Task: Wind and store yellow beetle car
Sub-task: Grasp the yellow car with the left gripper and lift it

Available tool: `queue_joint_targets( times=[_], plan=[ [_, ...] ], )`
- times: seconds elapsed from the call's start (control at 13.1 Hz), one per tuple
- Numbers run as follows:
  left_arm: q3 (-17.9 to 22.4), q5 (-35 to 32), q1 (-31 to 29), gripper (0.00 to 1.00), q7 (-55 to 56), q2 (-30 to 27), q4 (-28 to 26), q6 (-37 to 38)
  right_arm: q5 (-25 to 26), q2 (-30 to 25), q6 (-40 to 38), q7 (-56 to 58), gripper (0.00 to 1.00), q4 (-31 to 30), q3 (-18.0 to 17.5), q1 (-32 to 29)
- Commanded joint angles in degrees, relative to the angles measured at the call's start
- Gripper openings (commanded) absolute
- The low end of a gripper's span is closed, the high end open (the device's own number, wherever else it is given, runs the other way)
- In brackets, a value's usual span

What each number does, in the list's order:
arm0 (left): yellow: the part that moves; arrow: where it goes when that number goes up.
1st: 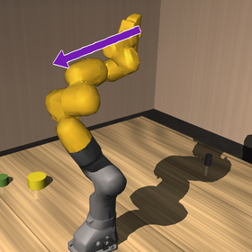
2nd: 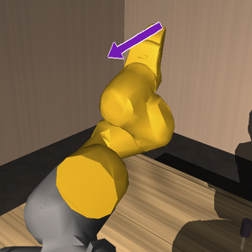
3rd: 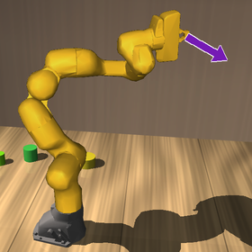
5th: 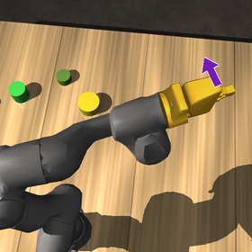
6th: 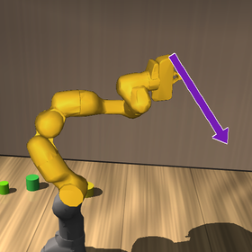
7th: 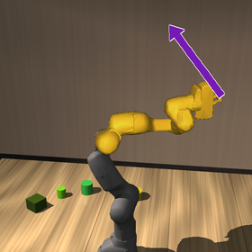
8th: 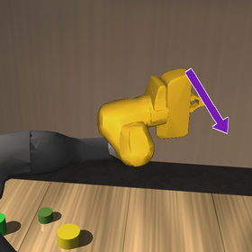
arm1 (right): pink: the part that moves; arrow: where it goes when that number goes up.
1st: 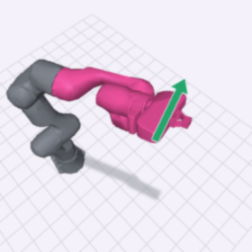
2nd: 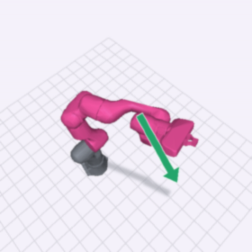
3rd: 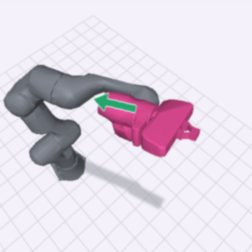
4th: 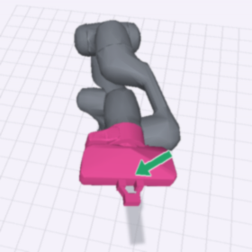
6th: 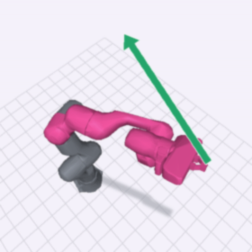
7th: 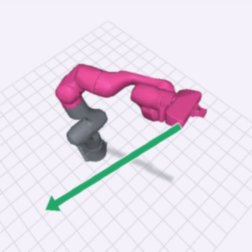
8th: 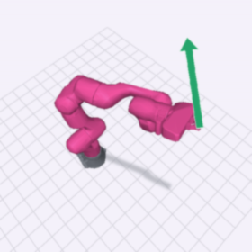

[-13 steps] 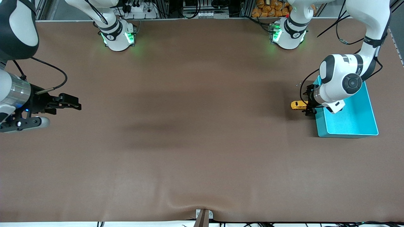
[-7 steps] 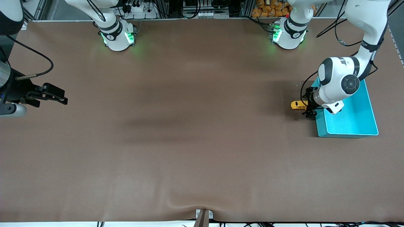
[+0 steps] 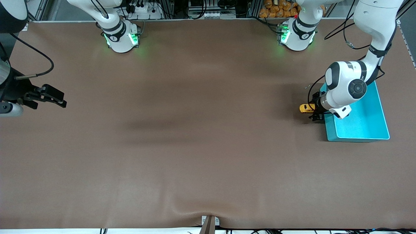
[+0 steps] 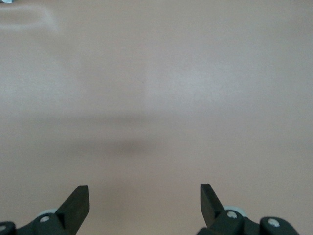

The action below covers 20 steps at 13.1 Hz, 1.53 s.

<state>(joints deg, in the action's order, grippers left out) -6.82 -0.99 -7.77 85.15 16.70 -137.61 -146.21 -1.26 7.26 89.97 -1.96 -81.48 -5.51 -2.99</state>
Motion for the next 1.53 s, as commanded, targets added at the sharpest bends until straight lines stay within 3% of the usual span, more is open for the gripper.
queue_joint_targets(
  times=[0.0,0.15,0.46,0.76,1.07,1.45],
  plan=[
    [-0.21,-1.20,-0.23,0.19,1.51,-0.70,-0.20,-0.74,0.56,-5.40,2.83,-0.86,1.00,-7.36,-0.55,-2.28],
    [-0.30,-1.20,0.21,0.00,1.51,-1.14,-0.11,-0.66,0.55,-7.34,3.55,-0.85,1.00,-9.83,-0.55,-2.72],
    [-0.48,-1.03,3.01,0.00,1.51,-5.26,0.59,2.14,1.69,-6.99,3.90,-0.94,1.00,-9.40,-0.73,-2.29],
    [-0.83,-1.02,4.25,0.00,-1.38,-10.09,6.99,18.64,2.49,-6.55,4.78,-0.06,1.00,-8.78,-0.64,-3.52],
    [-0.21,-1.29,2.94,0.00,-16.73,-14.49,11.66,31.23,2.49,-6.03,5.22,0.11,1.00,-8.52,-0.64,-3.17],
    [-0.21,-5.68,-6.44,0.00,-45.35,-17.93,11.84,32.39,2.49,-5.85,5.04,0.11,1.00,-8.52,-0.47,-3.17]
  ],
)
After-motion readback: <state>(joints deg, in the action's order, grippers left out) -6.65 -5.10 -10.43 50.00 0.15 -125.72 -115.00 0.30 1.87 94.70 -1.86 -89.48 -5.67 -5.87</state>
